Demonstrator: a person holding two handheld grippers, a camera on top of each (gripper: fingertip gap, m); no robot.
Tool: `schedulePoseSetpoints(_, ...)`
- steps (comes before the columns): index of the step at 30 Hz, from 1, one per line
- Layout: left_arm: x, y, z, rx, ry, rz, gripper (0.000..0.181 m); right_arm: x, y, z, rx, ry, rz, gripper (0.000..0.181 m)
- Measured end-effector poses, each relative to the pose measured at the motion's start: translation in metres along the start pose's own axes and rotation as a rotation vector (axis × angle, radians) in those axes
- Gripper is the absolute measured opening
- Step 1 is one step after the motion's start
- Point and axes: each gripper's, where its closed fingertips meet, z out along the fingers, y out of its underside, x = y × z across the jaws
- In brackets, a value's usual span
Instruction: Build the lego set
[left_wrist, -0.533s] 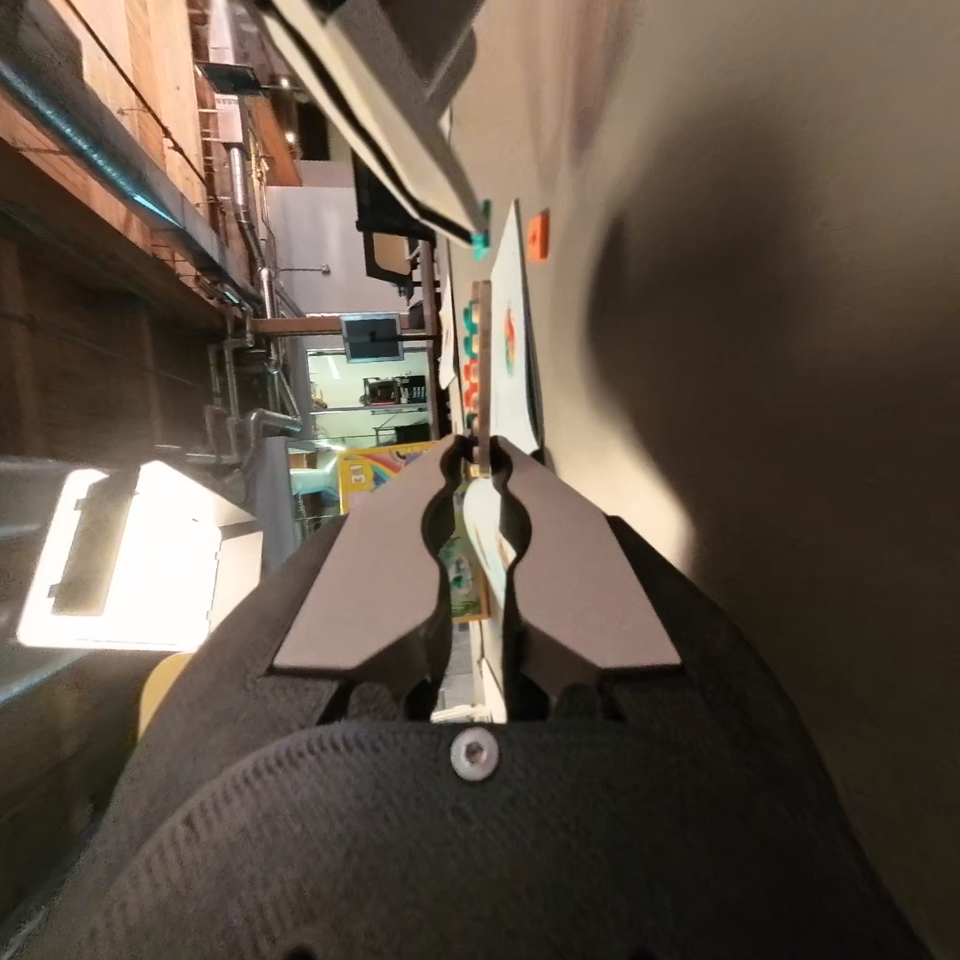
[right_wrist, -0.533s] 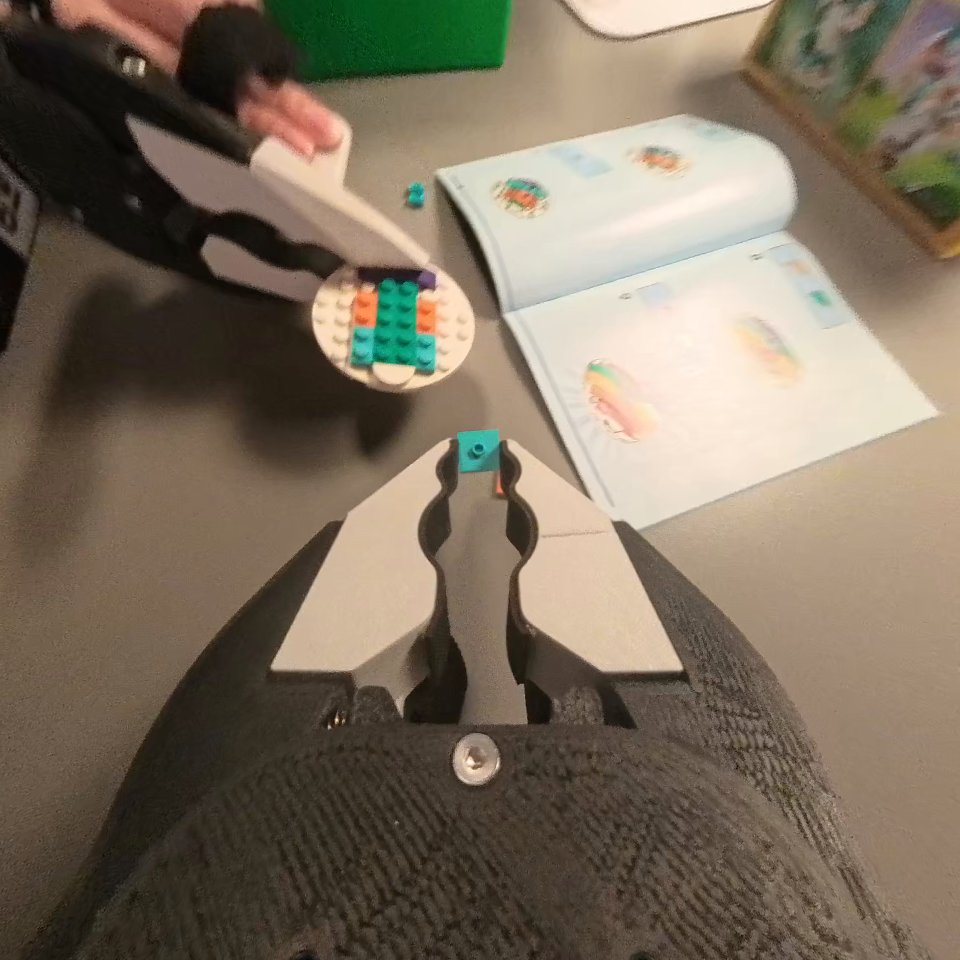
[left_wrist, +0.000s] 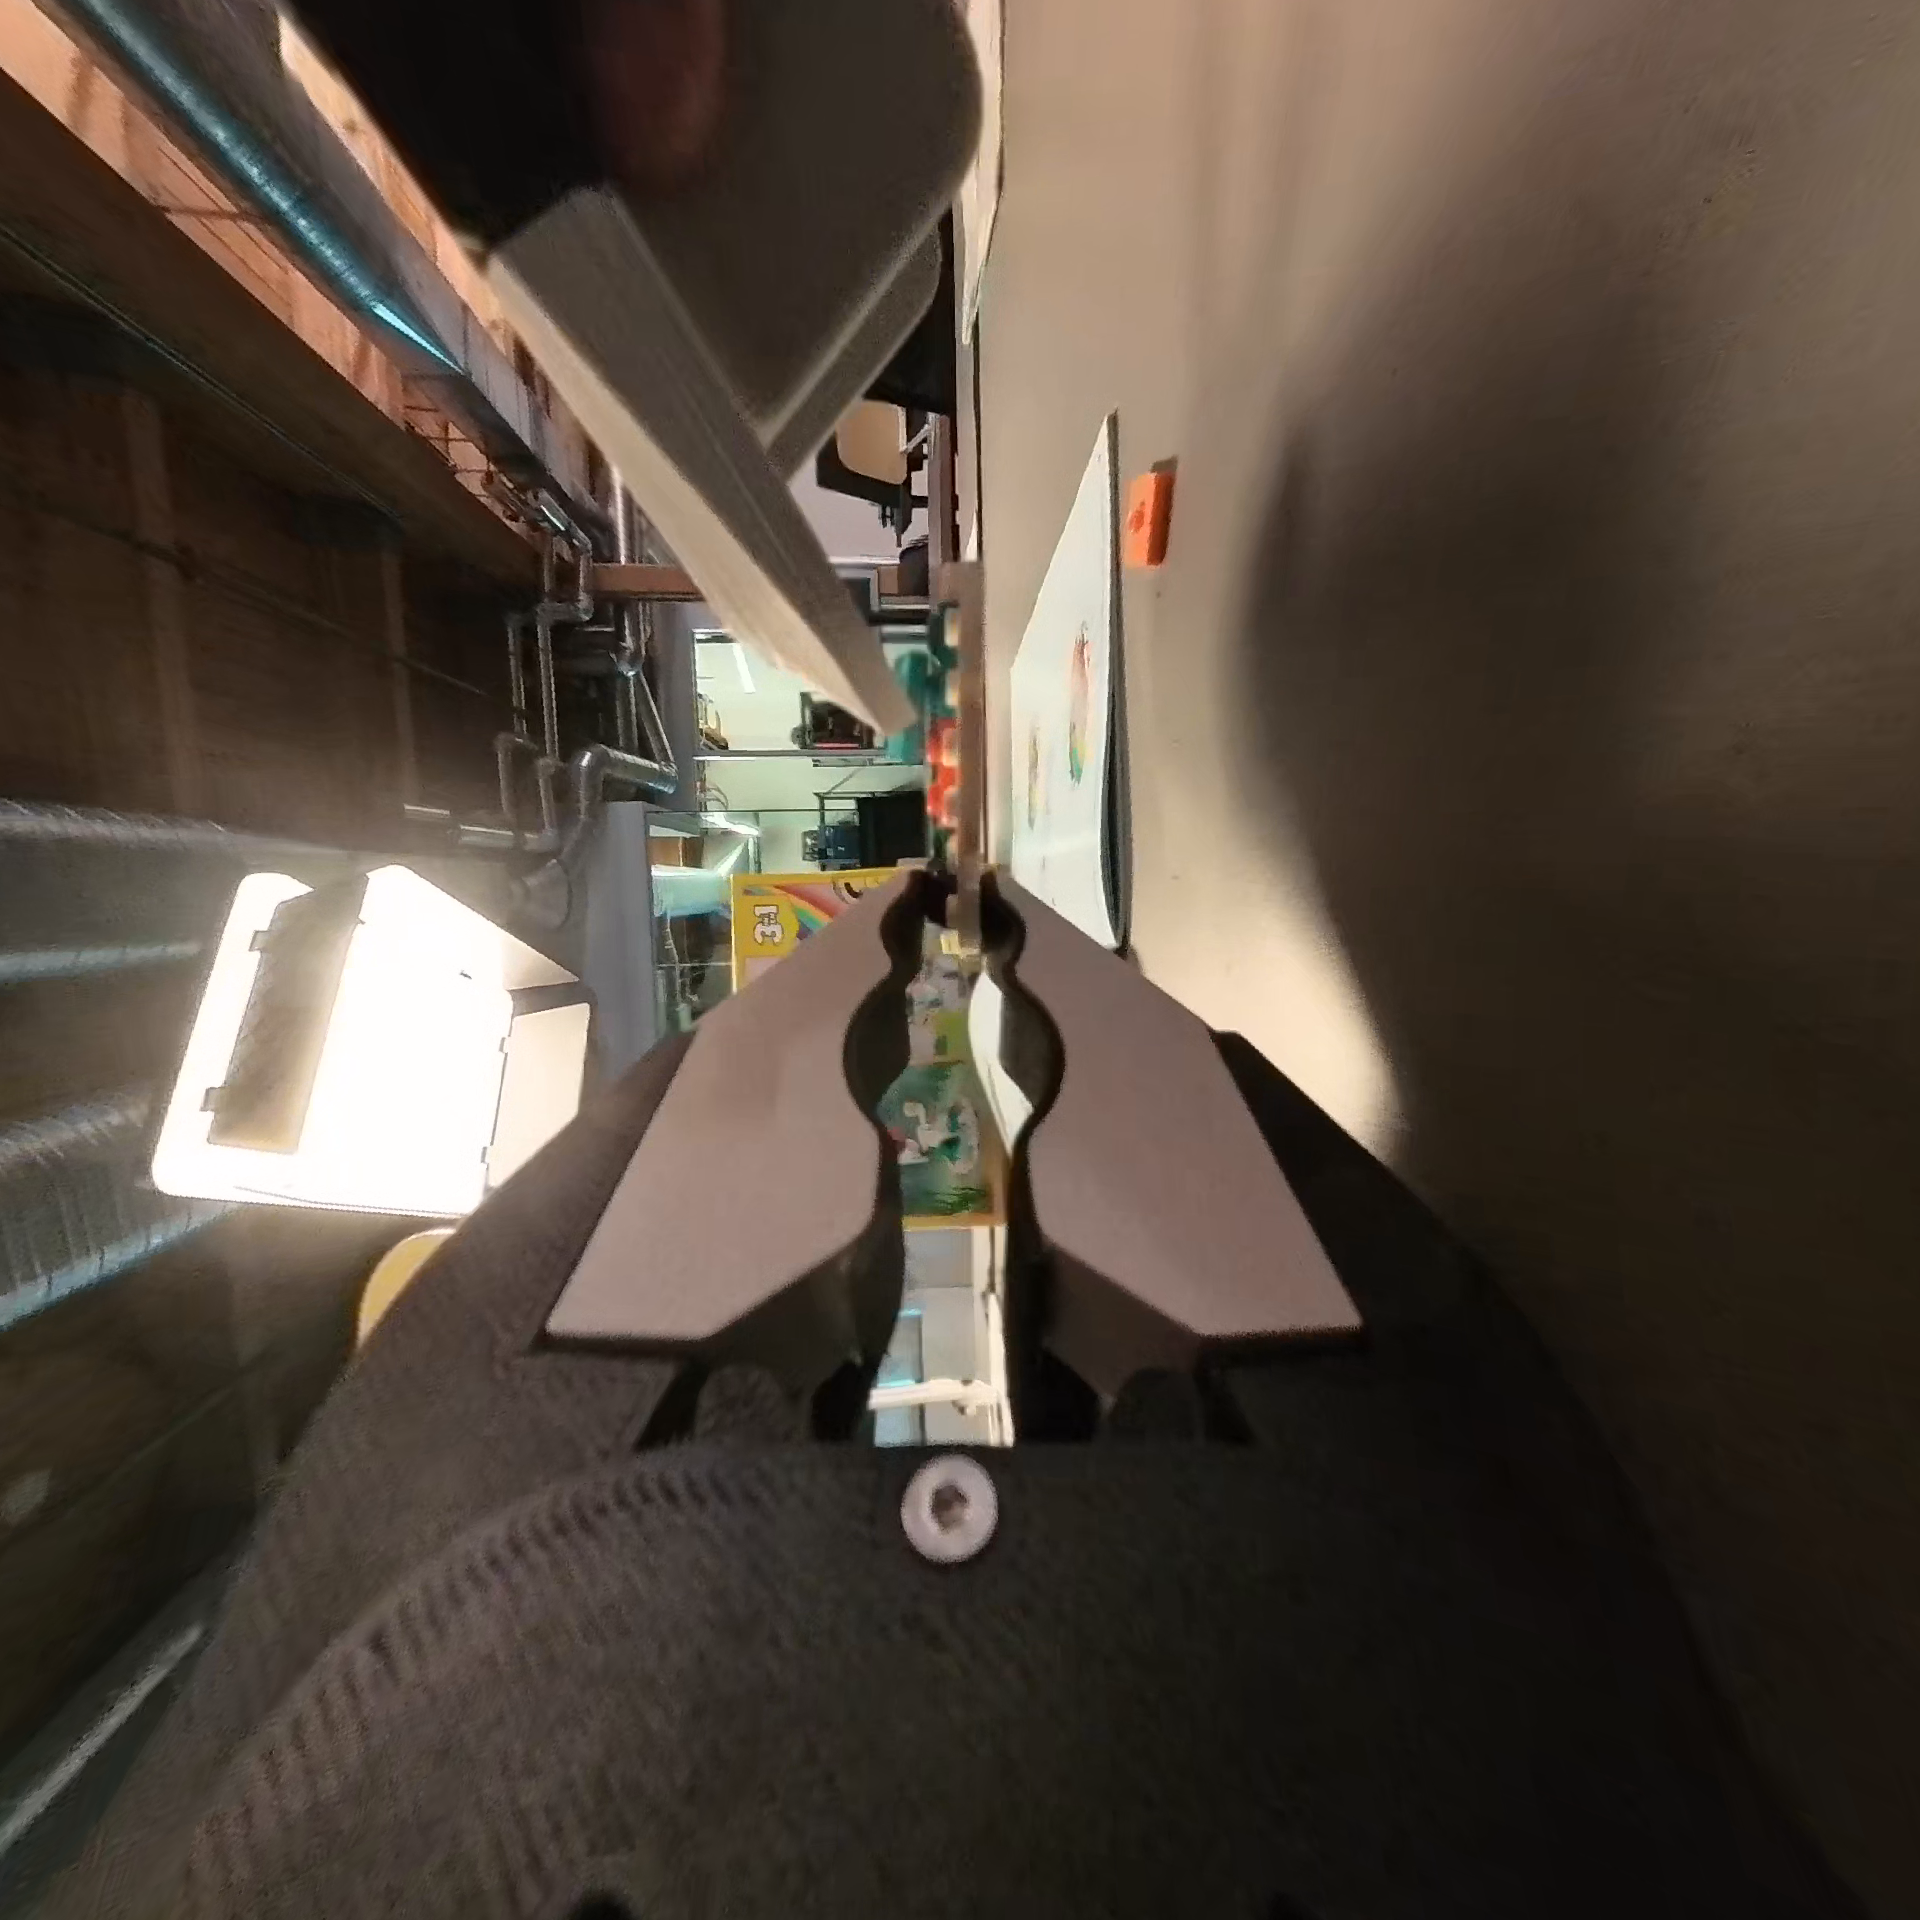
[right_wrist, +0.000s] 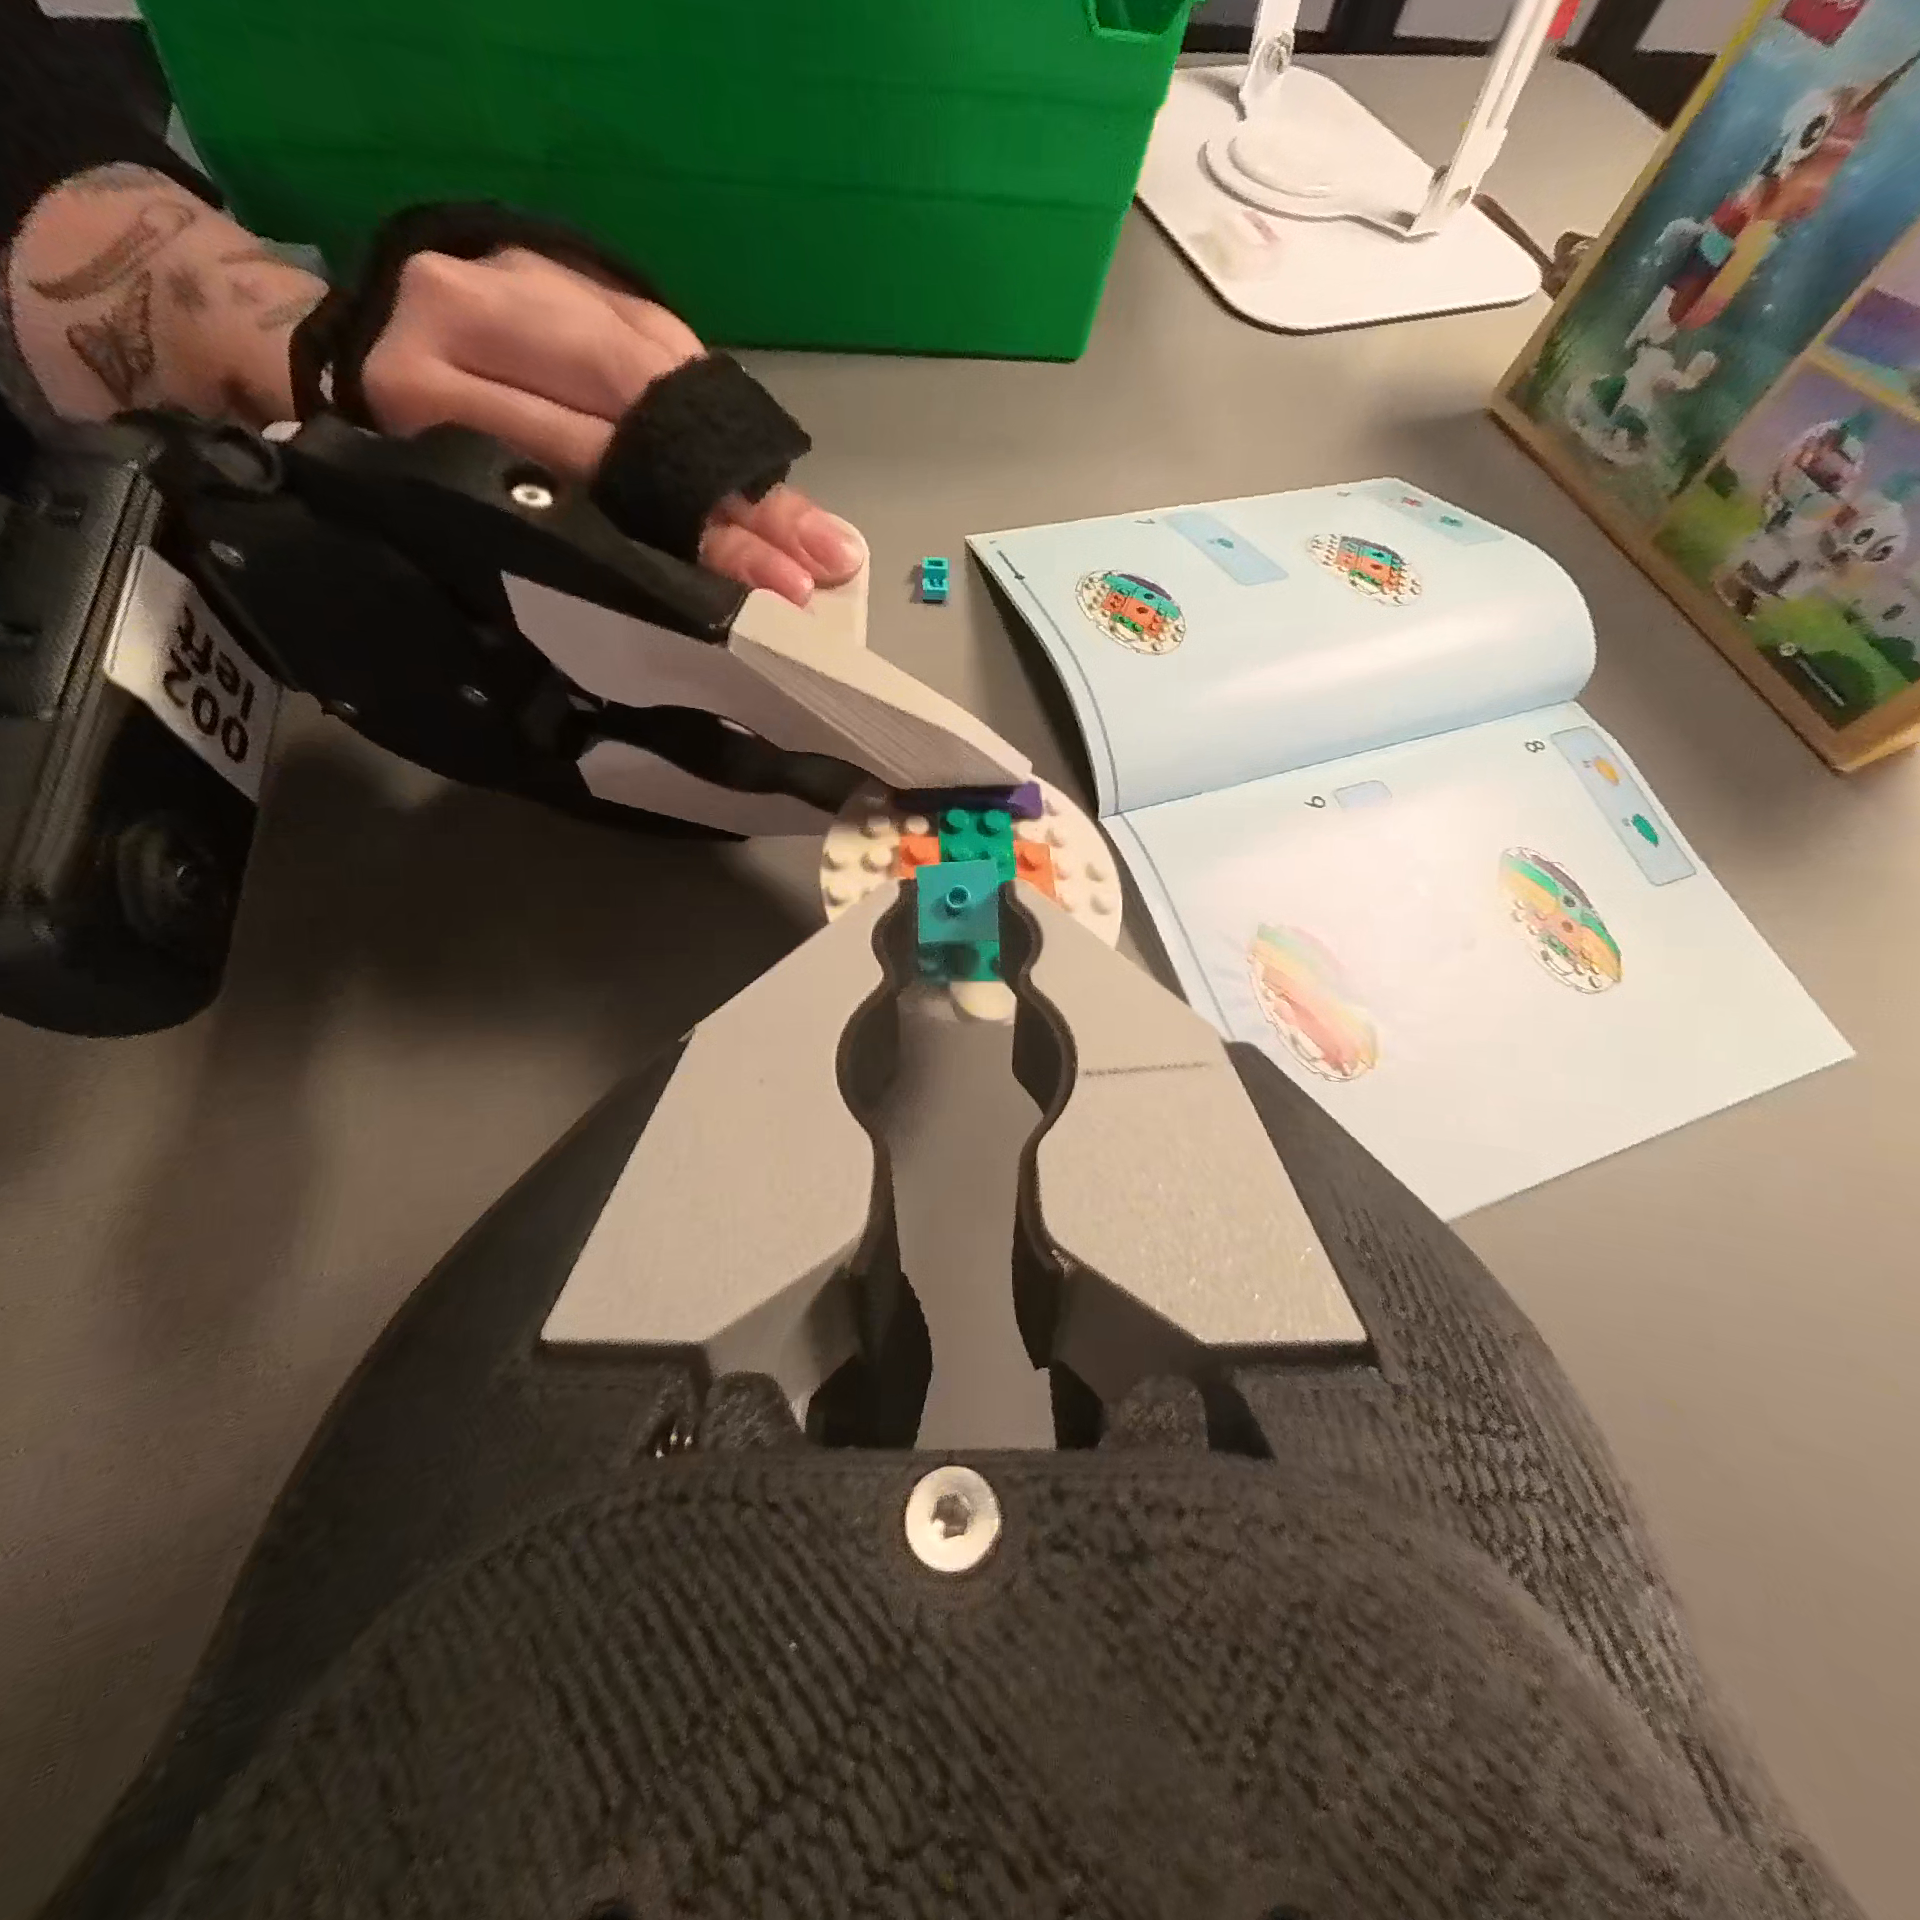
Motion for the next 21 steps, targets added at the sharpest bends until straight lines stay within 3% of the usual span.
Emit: schedulePoseSetpoints(21, -0.003, -0.016, -0.008, 0.058, -0.053, 0.075, 0.008, -0.007, -0.001, 0.003, -0.018, -0.042, 0.121, 0.016)
